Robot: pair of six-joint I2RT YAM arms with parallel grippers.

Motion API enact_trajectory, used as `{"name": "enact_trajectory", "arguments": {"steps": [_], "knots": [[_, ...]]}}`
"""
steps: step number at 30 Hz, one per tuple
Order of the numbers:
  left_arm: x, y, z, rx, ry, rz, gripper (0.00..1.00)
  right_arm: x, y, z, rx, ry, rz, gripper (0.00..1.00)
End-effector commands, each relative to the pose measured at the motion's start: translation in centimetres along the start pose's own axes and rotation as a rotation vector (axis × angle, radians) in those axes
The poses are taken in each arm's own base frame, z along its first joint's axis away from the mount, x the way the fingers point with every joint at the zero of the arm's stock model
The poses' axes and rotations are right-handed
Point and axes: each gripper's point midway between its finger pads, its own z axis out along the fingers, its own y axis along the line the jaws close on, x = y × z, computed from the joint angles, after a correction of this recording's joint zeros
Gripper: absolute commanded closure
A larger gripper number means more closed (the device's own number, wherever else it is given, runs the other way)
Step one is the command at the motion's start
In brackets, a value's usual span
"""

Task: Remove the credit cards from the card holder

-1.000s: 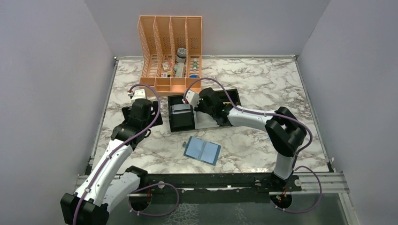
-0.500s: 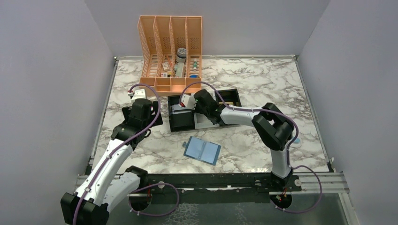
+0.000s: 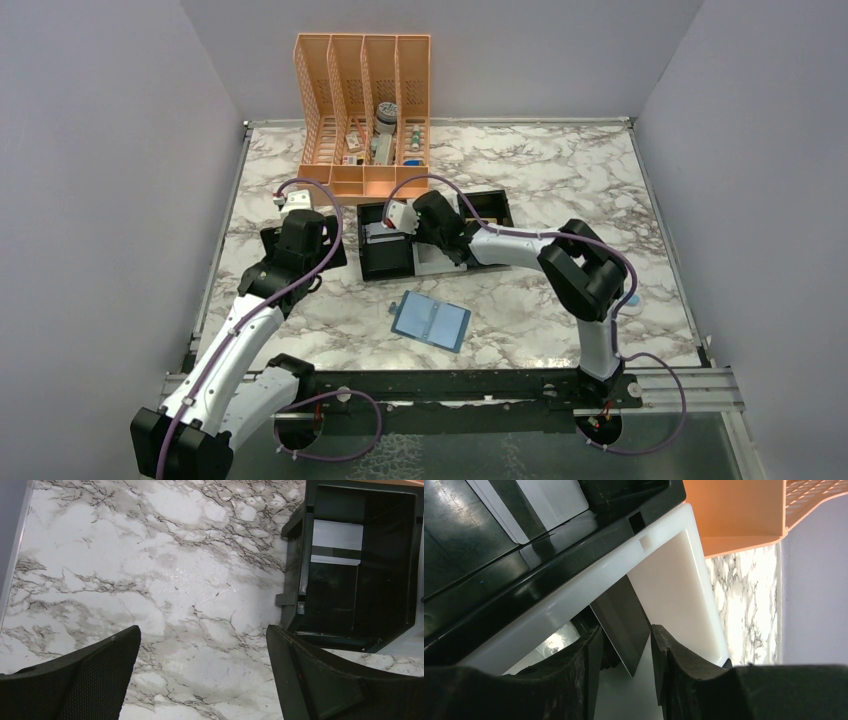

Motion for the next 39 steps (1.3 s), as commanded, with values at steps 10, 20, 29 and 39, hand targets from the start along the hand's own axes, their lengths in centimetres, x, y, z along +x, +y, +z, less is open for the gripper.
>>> {"name": "enact_trajectory", "arguments": {"steps": [10,20,29,39], "knots": [[-1.2,-0.3,-0.2,0.011,-0.021,-0.009,0.01,-2.1,0.0,-2.6,-0.022,-0.096,0.251,0.58],[-0.7,-0.8,0.2,0.027,0.008,0.006,0.01,-2.6,4.9,-4.2,-0.237,0.071,0.859,0.83],[-0.4,-1.2,0.5,0.045,0.028,0.018,0.01,0.5,4.9,-2.1,-0.07,0.214,0.962,0.89],[-0.3,-1.3,0.6,0.048,0.031,0.021,0.01,2.3,3.9,0.1,0.088,0.258,0.965,0.89]]}}
